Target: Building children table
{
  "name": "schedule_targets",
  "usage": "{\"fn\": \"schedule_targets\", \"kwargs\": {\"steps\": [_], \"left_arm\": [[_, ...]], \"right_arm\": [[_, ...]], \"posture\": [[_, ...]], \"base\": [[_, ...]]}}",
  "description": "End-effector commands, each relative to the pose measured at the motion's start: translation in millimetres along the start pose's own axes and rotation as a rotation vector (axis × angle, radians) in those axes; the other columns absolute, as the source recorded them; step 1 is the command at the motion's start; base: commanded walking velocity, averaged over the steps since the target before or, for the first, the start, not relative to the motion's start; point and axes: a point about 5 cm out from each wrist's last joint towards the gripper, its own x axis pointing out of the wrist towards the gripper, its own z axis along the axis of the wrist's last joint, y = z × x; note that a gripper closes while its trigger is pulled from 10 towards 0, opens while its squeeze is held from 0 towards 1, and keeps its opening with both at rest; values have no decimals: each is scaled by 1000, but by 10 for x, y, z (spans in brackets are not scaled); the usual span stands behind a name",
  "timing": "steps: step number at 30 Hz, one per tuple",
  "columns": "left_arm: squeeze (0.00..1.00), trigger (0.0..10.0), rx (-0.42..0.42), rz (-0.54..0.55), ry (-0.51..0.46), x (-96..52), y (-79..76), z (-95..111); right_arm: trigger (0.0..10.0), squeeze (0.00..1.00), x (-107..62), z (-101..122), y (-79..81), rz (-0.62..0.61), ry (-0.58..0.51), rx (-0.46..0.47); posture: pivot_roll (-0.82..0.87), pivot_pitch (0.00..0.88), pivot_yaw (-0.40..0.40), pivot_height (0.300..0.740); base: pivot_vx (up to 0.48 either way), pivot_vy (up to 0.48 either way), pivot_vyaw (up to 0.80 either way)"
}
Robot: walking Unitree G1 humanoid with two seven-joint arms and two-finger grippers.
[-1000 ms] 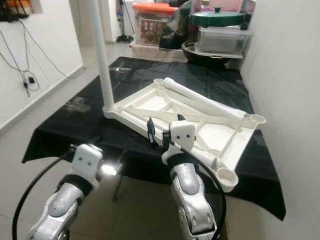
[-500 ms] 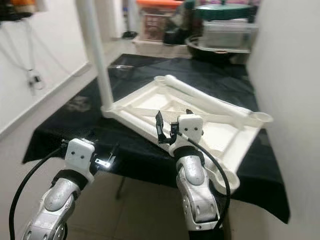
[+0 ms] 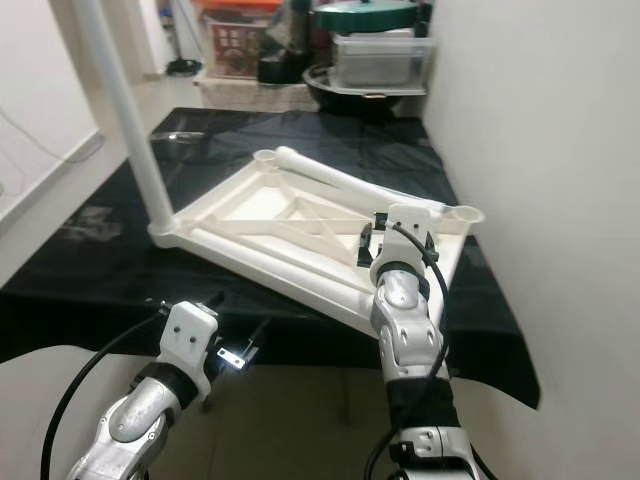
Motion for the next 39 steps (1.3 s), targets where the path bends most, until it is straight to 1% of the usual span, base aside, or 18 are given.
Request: {"fn": "schedule_targets", "kwargs": {"steps": [1,4,5,6,7,12,13,14,15,16,18,20,22,24,26,28,31,39], "left_arm": [[0,10000,-14,-29,30,-41,-35,-39],[0,10000,-26,-45,44,-67,-68,-57],[0,10000,-31,-55,48,-87,-101,-56],[0,10000,-31,-55,48,-87,-101,-56],[0,10000,-33,-62,47,-98,-119,-48],[0,10000,-36,-74,51,-118,-143,-39],[0,10000,-34,-79,55,-132,-150,-35],[0,10000,-32,-87,59,-150,-158,-27],[0,10000,-32,-87,59,-150,-158,-27],[0,10000,-33,-97,58,-170,-171,-9],[0,10000,-33,-109,59,-195,-190,13],[0,10000,-34,-117,58,-219,-211,36],[0,10000,-34,-124,58,-245,-234,56],[0,10000,-36,-131,62,-278,-263,78],[0,10000,-38,-135,62,-293,-276,88],[0,10000,-39,-137,64,-304,-284,98],[0,10000,-36,-150,68,-332,-304,121],[0,10000,-45,-154,86,-363,-318,132]], "right_arm": [[10000,0,32,23,-6,-8,7,-5],[10000,0,94,25,-83,-26,28,16],[10000,0,195,-14,-230,-98,87,25],[10000,0,195,-14,-230,-98,87,25],[10000,0,252,-6,-324,-139,102,30],[10000,0,362,62,-453,-185,100,23],[10000,0,417,99,-459,-165,103,8],[10000,0,473,129,-400,-79,110,-33],[10000,0,473,129,-400,-79,110,-33],[10000,0,510,141,-334,6,129,-68],[10000,0,530,154,-275,80,144,-96],[10000,0,554,170,-276,95,160,-120],[10000,0,583,198,-342,62,167,-138],[10000,0,626,246,-520,-51,174,-130],[10000,0,636,256,-602,-100,179,-128],[10000,0,644,262,-682,-151,183,-106],[10000,0,652,302,-911,-279,170,-23],[10000,0,635,130,-940,-276,261,-1]], "posture": [[88,55,-16,740],[88,66,-13,740],[92,83,-13,740],[92,83,-13,740],[94,93,-12,740],[97,114,-11,740],[99,130,-8,740],[101,150,-10,740],[101,150,-10,740],[101,166,-11,740],[102,183,-12,740],[104,194,-15,740],[108,208,-17,740],[108,221,-20,740],[109,226,-20,740],[110,230,-19,740],[116,241,-24,740],[110,245,-18,740]], "base": [[0,0,0],[0,0,0],[0,0,0],[0,0,0],[0,0,0],[0,0,0],[0,0,0],[0,0,0],[0,0,0],[0,0,0],[0,0,0],[0,0,0],[0,0,0],[0,0,0],[0,0,0],[0,0,0],[0,0,0],[0,0,0]]}}
